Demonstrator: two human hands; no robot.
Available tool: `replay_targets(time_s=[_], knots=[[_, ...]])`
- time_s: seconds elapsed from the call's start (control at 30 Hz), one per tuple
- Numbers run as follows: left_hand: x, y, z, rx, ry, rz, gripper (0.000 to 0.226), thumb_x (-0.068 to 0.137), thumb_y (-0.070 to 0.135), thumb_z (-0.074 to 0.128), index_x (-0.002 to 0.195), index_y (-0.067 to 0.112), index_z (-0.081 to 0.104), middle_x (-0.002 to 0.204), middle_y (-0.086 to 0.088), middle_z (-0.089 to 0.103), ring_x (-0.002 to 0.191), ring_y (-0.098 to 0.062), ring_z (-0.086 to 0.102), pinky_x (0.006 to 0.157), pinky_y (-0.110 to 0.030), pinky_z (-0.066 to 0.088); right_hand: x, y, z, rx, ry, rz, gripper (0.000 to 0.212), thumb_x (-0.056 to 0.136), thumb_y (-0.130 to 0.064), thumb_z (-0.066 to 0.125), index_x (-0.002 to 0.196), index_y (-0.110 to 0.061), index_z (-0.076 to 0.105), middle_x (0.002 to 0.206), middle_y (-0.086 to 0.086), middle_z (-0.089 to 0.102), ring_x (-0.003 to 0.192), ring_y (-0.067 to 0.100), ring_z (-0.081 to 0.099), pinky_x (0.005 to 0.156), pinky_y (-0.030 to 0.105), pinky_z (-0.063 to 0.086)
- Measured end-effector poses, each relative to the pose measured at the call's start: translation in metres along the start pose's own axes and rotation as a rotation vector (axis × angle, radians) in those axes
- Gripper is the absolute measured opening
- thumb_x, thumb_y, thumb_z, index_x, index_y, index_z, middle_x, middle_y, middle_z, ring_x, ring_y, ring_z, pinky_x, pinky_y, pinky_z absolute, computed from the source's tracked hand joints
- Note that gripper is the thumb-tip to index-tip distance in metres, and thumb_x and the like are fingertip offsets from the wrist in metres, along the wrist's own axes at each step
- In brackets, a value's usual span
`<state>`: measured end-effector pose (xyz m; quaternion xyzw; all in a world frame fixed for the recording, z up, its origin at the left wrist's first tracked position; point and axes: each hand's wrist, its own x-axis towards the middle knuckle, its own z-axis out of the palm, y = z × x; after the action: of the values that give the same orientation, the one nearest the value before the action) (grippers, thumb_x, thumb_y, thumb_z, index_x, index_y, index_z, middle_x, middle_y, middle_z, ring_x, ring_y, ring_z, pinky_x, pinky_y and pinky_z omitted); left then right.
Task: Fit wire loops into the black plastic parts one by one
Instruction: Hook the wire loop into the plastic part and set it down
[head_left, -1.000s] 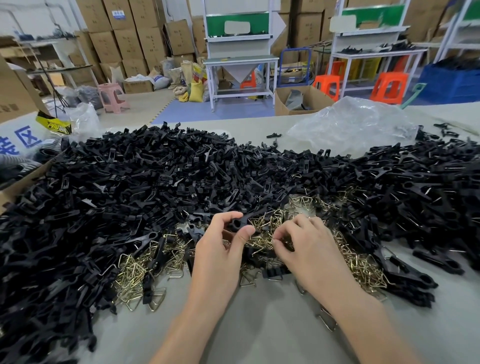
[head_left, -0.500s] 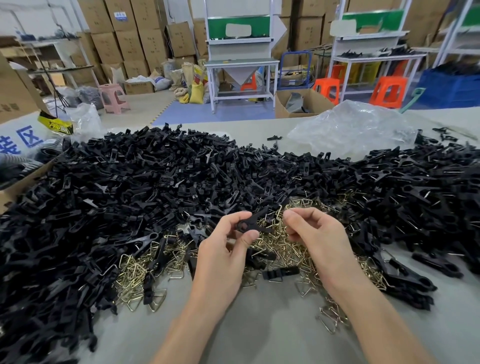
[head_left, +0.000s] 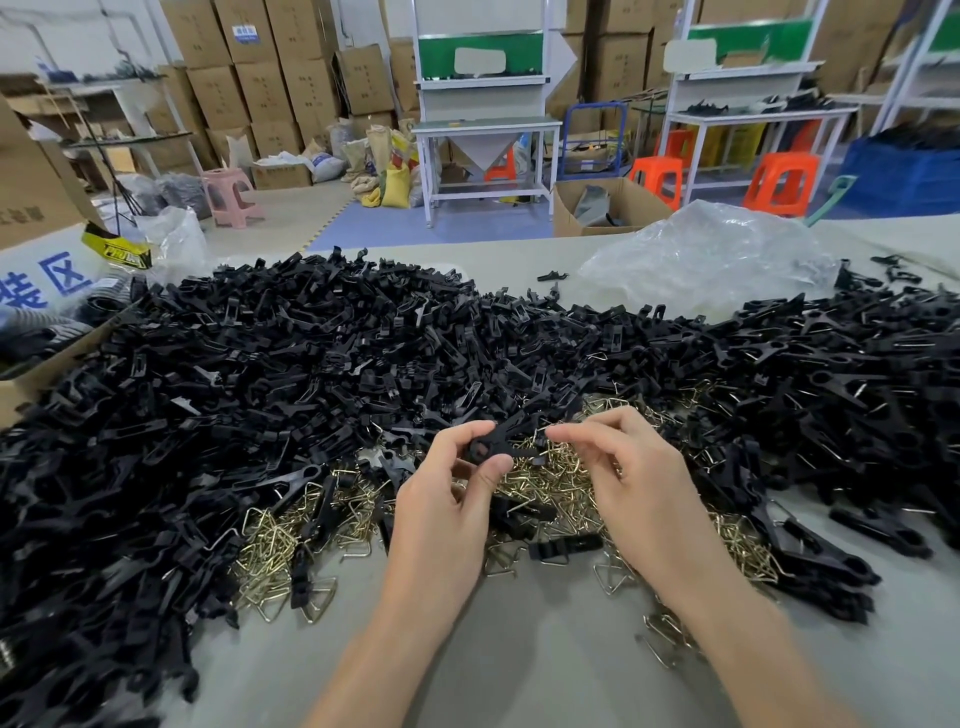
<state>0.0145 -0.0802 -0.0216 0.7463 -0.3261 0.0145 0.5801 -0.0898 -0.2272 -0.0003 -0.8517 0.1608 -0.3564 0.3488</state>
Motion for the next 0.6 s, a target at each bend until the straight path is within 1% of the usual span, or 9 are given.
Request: replay_targets(time_s=[0.07, 0.13, 0.2, 0.3, 0.4, 0.47, 0.53, 0.6], knots=[[-0.0005, 0.0002, -0.0001, -0.006, 0.001, 0.011, 0.029, 0.087, 0.056, 0.055, 0.115, 0.053, 0.055, 0.085, 0.021, 0.066, 0.065, -0.003, 0.055, 0.059, -0.01, 0.039, -0.0002, -0.0015, -0.0007, -0.012, -0.023, -0.024, 0.028, 0.1, -0.012, 0.061, 0.119, -0.029, 0.074, 0.1, -0.011, 0.063, 0.093, 0.005, 0.062, 0.083, 0.017, 0.047], [-0.0006, 0.0007, -0.0003, -0.009, 0.001, 0.016, 0.031, 0.085, 0.058, 0.054, 0.115, 0.052, 0.055, 0.084, 0.021, 0.066, 0.064, -0.003, 0.054, 0.059, -0.011, 0.04, -0.0007, -0.0035, -0.001, -0.086, -0.041, -0.079, 0.031, 0.1, -0.013, 0.062, 0.125, -0.029, 0.07, 0.099, -0.012, 0.064, 0.092, 0.006, 0.063, 0.083, 0.02, 0.048], [-0.0004, 0.0005, -0.0005, -0.009, -0.006, 0.017, 0.028, 0.087, 0.055, 0.055, 0.115, 0.052, 0.056, 0.084, 0.024, 0.066, 0.064, -0.001, 0.055, 0.06, -0.009, 0.04, -0.0009, -0.0054, -0.0012, -0.155, -0.047, -0.13, 0.035, 0.099, -0.013, 0.063, 0.131, -0.027, 0.067, 0.099, -0.013, 0.065, 0.09, 0.005, 0.062, 0.083, 0.018, 0.048], [-0.0004, -0.0005, -0.0003, 0.009, -0.027, 0.013, 0.026, 0.09, 0.05, 0.058, 0.115, 0.053, 0.055, 0.086, 0.028, 0.065, 0.069, 0.003, 0.058, 0.063, -0.007, 0.04, -0.0008, -0.0057, -0.0031, -0.155, -0.036, -0.127, 0.047, 0.098, -0.01, 0.063, 0.141, -0.027, 0.058, 0.099, -0.014, 0.063, 0.09, 0.005, 0.062, 0.085, 0.013, 0.046], [-0.0005, -0.0018, 0.0006, 0.033, -0.04, 0.012, 0.026, 0.092, 0.047, 0.06, 0.115, 0.055, 0.054, 0.088, 0.03, 0.065, 0.073, 0.005, 0.059, 0.065, -0.007, 0.04, -0.0013, -0.0068, -0.006, -0.202, -0.068, -0.148, 0.055, 0.099, -0.01, 0.06, 0.149, -0.029, 0.047, 0.098, -0.013, 0.061, 0.088, 0.008, 0.061, 0.083, 0.017, 0.049], [-0.0007, -0.0023, 0.0009, 0.042, -0.042, 0.018, 0.025, 0.092, 0.046, 0.061, 0.114, 0.057, 0.054, 0.086, 0.031, 0.064, 0.072, 0.006, 0.058, 0.065, -0.006, 0.039, -0.0022, -0.0082, -0.0072, -0.241, -0.081, -0.19, 0.053, 0.099, -0.012, 0.059, 0.148, -0.027, 0.049, 0.098, -0.011, 0.061, 0.082, 0.008, 0.06, 0.077, 0.021, 0.053], [-0.0012, -0.0018, 0.0008, 0.047, -0.043, 0.026, 0.025, 0.091, 0.05, 0.058, 0.114, 0.058, 0.053, 0.085, 0.031, 0.063, 0.071, 0.007, 0.058, 0.064, -0.006, 0.039, -0.0026, -0.0078, -0.0069, -0.235, -0.098, -0.21, 0.051, 0.099, -0.01, 0.059, 0.147, -0.026, 0.052, 0.1, -0.011, 0.062, 0.082, 0.009, 0.06, 0.074, 0.025, 0.055], [-0.0013, -0.001, 0.0006, 0.047, -0.04, 0.032, 0.026, 0.088, 0.056, 0.054, 0.114, 0.059, 0.052, 0.086, 0.031, 0.063, 0.07, 0.007, 0.057, 0.064, -0.006, 0.039, -0.0022, -0.0064, -0.0061, -0.202, -0.092, -0.21, 0.051, 0.099, -0.006, 0.06, 0.145, -0.027, 0.054, 0.101, -0.012, 0.062, 0.086, 0.007, 0.06, 0.077, 0.022, 0.053]])
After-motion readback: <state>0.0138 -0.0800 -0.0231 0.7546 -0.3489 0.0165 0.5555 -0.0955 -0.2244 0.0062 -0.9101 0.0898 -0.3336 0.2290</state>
